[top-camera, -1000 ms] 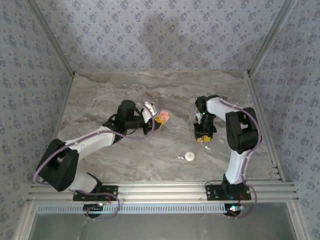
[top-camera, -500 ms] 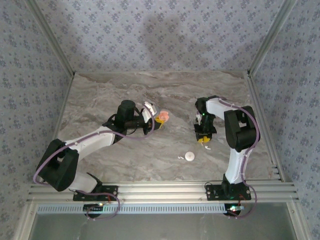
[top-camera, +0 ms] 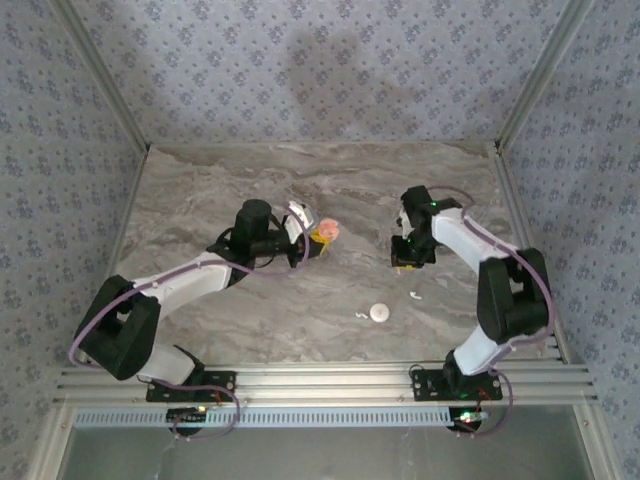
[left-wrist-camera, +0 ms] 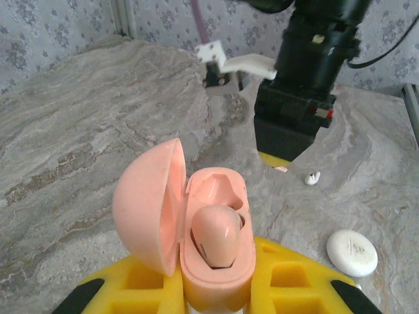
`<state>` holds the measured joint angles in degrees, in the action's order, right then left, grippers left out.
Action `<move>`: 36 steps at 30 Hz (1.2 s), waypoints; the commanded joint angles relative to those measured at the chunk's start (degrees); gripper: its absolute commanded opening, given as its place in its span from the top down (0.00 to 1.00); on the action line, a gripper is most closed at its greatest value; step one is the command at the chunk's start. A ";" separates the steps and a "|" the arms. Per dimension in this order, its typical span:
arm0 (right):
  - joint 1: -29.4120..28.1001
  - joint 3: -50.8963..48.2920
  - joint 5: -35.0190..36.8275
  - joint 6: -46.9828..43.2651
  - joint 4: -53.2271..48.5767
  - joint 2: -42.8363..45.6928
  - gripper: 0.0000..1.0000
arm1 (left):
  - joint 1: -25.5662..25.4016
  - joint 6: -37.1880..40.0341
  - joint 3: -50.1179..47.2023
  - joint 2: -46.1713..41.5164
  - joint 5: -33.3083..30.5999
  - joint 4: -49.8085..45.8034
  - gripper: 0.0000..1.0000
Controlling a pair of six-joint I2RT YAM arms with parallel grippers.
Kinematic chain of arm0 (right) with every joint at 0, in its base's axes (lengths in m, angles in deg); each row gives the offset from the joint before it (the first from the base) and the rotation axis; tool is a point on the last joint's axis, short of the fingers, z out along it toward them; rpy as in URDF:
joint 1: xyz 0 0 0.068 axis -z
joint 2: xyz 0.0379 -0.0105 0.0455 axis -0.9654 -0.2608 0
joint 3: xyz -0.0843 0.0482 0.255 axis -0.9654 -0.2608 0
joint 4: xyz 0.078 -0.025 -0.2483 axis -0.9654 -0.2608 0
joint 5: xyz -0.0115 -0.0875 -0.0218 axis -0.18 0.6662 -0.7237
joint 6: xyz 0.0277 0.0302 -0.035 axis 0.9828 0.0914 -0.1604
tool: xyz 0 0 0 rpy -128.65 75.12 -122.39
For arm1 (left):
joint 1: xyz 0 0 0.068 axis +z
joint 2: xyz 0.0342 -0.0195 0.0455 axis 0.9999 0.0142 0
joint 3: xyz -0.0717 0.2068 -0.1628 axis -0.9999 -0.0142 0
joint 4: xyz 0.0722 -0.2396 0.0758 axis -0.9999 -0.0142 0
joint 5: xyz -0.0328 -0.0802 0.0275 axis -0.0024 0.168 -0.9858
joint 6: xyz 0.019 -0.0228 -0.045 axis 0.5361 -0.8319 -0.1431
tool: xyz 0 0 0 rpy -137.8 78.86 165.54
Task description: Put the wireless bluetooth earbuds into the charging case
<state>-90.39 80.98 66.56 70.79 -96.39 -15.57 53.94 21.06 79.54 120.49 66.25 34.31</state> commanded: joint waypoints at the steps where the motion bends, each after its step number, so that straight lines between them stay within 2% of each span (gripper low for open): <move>1: -0.13 -3.76 -4.49 6.62 11.11 7.68 0.80 | 0.07 -3.13 0.78 1.67 1.01 5.75 0.83; 4: -0.41 -7.51 -7.60 11.41 20.94 14.28 0.79 | 0.09 -5.32 0.75 2.86 1.18 9.31 0.83; 6: -0.69 -7.29 -8.65 13.03 23.07 16.96 0.79 | 0.07 -6.50 0.93 3.68 1.47 11.06 0.83; 15: -7.96 -4.42 -9.41 11.89 35.10 24.19 0.78 | -0.10 -9.02 1.27 4.95 3.67 17.06 0.83; 27: -12.37 -2.47 -12.21 11.75 42.53 22.94 0.77 | -0.18 -10.65 2.05 4.30 4.74 18.11 0.83; 36: -14.13 -1.27 -14.61 11.43 41.86 20.38 0.77 | -0.19 -10.88 2.40 3.47 4.57 18.03 0.83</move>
<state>-104.00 77.44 53.60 82.22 -55.12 5.37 53.92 10.97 79.56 124.89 69.53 49.68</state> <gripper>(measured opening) 0.233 0.191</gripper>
